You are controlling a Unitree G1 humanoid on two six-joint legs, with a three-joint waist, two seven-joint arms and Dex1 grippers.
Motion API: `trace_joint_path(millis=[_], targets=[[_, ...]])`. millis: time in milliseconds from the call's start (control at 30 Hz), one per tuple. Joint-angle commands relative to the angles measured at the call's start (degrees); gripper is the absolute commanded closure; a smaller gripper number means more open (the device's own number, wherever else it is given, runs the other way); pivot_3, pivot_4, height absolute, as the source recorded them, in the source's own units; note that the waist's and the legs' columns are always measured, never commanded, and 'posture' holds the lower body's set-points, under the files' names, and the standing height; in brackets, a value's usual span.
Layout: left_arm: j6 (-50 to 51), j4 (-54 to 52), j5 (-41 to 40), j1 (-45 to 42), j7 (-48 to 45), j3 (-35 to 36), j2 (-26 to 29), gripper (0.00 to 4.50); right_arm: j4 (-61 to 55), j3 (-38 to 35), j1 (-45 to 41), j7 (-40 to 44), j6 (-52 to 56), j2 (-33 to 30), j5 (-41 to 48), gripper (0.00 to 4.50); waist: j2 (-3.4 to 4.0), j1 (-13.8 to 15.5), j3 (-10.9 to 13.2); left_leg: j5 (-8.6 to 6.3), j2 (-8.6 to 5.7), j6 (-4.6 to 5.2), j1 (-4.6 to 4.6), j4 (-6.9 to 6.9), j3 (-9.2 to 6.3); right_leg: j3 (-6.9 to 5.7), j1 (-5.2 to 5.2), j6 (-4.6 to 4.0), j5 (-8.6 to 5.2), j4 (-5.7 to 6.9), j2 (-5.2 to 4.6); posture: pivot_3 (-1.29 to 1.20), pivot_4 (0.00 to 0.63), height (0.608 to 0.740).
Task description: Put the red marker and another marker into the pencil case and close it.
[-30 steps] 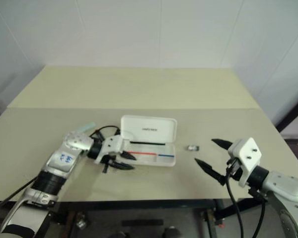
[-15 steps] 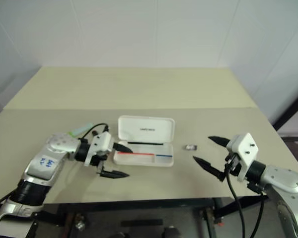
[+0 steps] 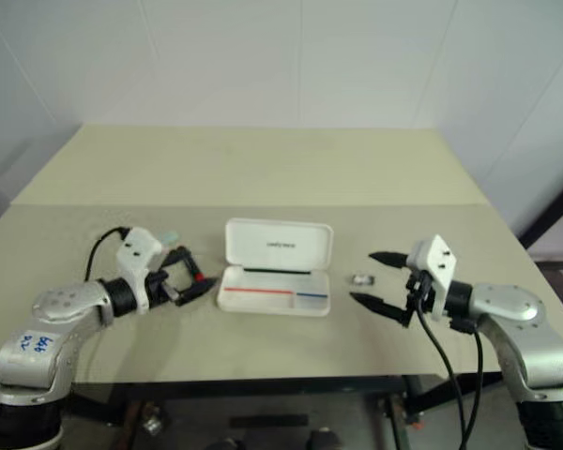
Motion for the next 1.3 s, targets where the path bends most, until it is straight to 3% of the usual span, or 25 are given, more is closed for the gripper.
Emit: trace_joint_path(millis=[33,333,567,1167,1300], targets=[[6.5,-3.1,1.0,-1.1,8.2,3.1,-2.7,0.01,1.5,0.4,-2.4,1.9,-2.1,-0.5,-0.4,0.00,0.00,0.0,0.0,0.00,-0.02,0.00,0.00,0.01,0.00,0.00,0.01,0.01,0.01,-0.01,0.01,0.00,0.150,0.740],[14.3,8.3,6.2,-11.8,26.4,3.7,-12.0,0.01,2.4,1.5,-3.8,2.2,-2.4,0.3,-0.9,0.00,-0.01,0.1,0.0,0.01,-0.10,-0.03,0.01,0.00,0.02,-0.05,0.03,0.02,0.02,-0.03,0.05,0.00,0.150,0.740],[17.5,18.8,7.6,-21.2,32.4,2.7,-17.2,0.01,1.0,0.5,-2.4,1.0,-2.3,0.1,-0.8,0.00,-0.01,0.2,0.0,-0.01,-0.10,-0.08,-0.03,-0.04,0.03,-0.04,0.00,0.04,0.04,-0.08,0.07,0.00,0.150,0.740],[27.4,29.7,9.4,-29.7,37.2,4.2,-16.8,0.01,-2.1,-2.2,1.4,-1.2,-1.9,-0.8,-0.3,0.00,-0.01,0.0,0.0,-0.01,-0.10,-0.15,0.01,-0.07,0.04,-0.01,-0.01,0.05,0.04,-0.06,0.09,0.00,0.150,0.740],[29.4,30.8,10.5,-29.8,39.0,5.9,-17.1,1.20,-2.3,-2.6,1.6,-1.3,-1.8,-0.9,-0.4,0.00,-0.01,-0.1,0.0,-0.01,-0.10,-0.16,0.02,-0.07,0.04,-0.01,-0.01,0.05,0.04,-0.06,0.10,0.00,0.150,0.740]])
